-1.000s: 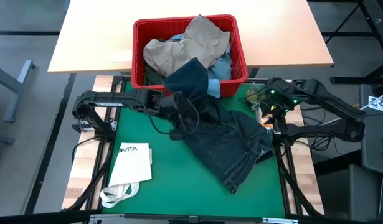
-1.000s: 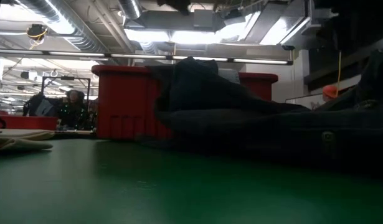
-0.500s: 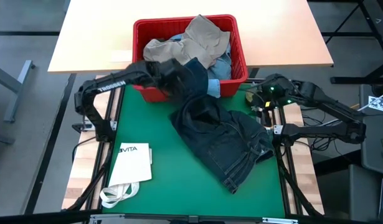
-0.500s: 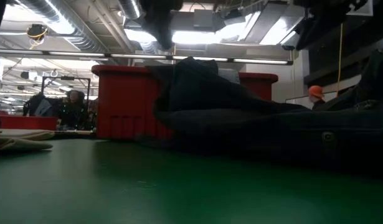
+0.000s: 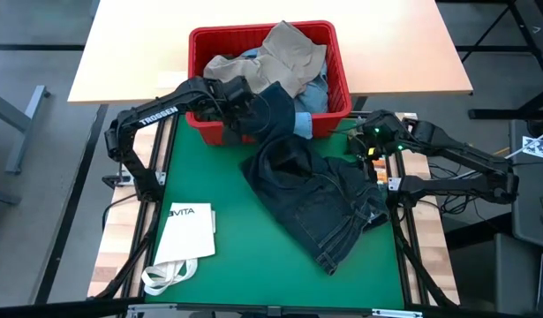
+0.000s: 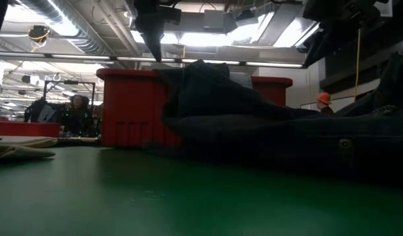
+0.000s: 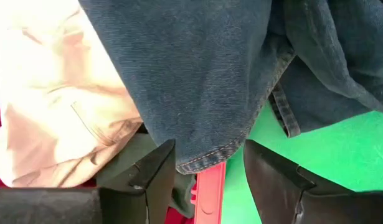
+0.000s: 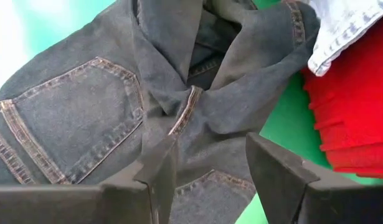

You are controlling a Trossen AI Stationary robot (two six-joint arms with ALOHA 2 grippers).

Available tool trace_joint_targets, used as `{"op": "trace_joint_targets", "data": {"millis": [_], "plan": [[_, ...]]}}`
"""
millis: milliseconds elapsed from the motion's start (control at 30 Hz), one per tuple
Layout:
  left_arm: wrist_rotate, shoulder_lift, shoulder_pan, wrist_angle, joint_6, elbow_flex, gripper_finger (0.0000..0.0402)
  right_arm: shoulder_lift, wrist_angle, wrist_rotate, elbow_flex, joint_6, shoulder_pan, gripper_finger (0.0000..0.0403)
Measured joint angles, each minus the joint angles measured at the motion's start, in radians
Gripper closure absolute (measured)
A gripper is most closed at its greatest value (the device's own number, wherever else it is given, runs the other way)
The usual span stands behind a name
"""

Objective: Fold Laundry from Bin
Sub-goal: Fold the dark blue pants

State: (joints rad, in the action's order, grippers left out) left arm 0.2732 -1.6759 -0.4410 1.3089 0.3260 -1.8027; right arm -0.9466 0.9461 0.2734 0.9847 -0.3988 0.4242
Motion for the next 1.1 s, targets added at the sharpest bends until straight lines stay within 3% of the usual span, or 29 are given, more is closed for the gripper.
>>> {"op": "trace_joint_targets", "data": {"millis": [267, 633, 833, 1100], "plan": [[-0.002, -0.045, -0.005, 0.005, 0.038, 0.001, 0.0219, 0.000, -0.083, -0.005, 0.000, 0.000, -0.128, 0.0215], [-0.002, -0.053, -0.017, 0.009, 0.043, 0.001, 0.0223, 0.000, -0.091, -0.147, 0.000, 0.027, -0.313, 0.0215], [-0.008, -0.075, -0.023, 0.011, 0.024, 0.001, 0.0261, 0.000, -0.092, -0.194, 0.000, 0.034, -0.386, 0.0215], [-0.011, -0.077, -0.018, 0.016, 0.021, -0.002, 0.0340, 0.000, -0.092, -0.261, 0.000, 0.036, -0.456, 0.0215]]}}
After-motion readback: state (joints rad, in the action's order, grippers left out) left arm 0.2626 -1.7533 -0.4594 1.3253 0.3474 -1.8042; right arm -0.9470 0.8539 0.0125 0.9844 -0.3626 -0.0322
